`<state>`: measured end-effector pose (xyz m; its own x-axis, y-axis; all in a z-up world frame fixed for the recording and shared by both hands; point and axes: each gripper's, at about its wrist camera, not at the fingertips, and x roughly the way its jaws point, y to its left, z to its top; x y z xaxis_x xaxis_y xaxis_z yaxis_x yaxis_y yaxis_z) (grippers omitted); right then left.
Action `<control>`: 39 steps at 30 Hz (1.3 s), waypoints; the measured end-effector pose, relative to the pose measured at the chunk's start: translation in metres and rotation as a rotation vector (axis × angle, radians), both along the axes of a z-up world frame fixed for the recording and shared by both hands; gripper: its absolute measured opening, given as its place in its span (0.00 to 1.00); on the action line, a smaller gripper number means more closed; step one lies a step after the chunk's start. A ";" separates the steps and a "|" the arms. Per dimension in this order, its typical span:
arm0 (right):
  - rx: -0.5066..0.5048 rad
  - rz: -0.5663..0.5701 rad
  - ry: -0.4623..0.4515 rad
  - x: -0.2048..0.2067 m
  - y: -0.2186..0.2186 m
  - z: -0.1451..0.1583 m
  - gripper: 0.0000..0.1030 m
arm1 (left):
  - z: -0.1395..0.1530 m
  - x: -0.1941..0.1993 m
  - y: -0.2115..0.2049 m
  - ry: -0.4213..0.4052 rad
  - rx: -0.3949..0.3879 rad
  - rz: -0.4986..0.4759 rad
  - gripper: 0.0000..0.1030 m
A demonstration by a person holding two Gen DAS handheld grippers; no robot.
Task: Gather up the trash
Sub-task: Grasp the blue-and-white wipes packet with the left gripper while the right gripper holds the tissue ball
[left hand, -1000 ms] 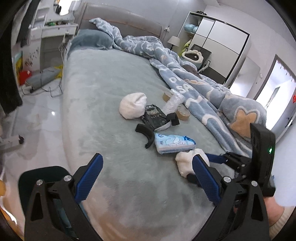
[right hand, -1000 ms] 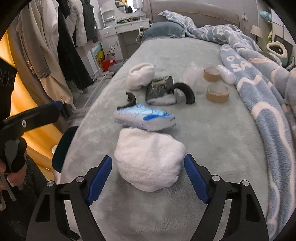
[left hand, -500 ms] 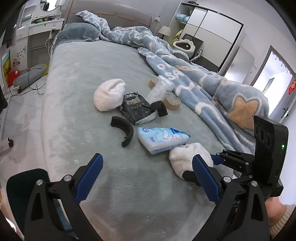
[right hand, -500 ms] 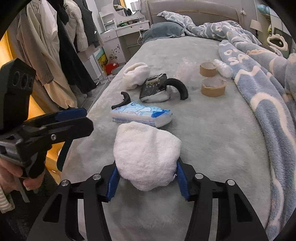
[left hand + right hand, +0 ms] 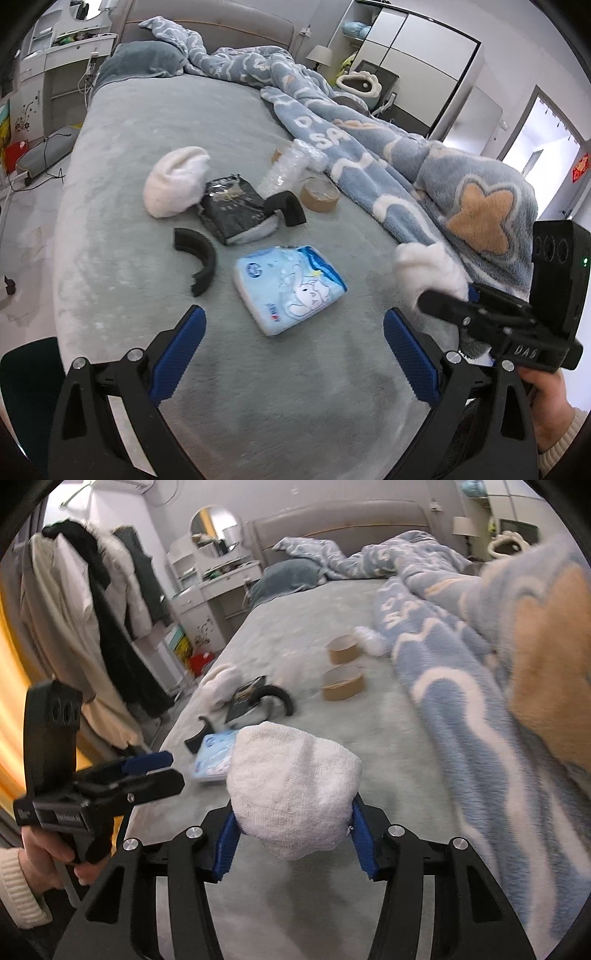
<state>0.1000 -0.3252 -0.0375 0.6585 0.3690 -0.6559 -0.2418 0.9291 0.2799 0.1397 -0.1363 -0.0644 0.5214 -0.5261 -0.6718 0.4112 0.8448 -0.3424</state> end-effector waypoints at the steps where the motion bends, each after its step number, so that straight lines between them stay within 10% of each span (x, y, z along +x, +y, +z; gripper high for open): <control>1: 0.008 -0.008 -0.001 0.000 -0.005 0.000 0.52 | -0.001 0.000 -0.002 0.000 0.007 0.005 0.95; 29: 0.097 -0.005 -0.044 -0.017 -0.042 0.003 0.52 | -0.025 0.032 -0.061 -0.022 0.157 0.048 0.94; 39: 0.091 -0.021 -0.029 -0.014 -0.041 0.002 0.52 | -0.024 0.033 -0.060 -0.007 0.188 0.066 0.74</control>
<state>0.0861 -0.3664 -0.0354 0.6847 0.4121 -0.6011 -0.2321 0.9051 0.3562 0.1724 -0.1967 -0.0885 0.5554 -0.3563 -0.7514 0.3545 0.9188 -0.1737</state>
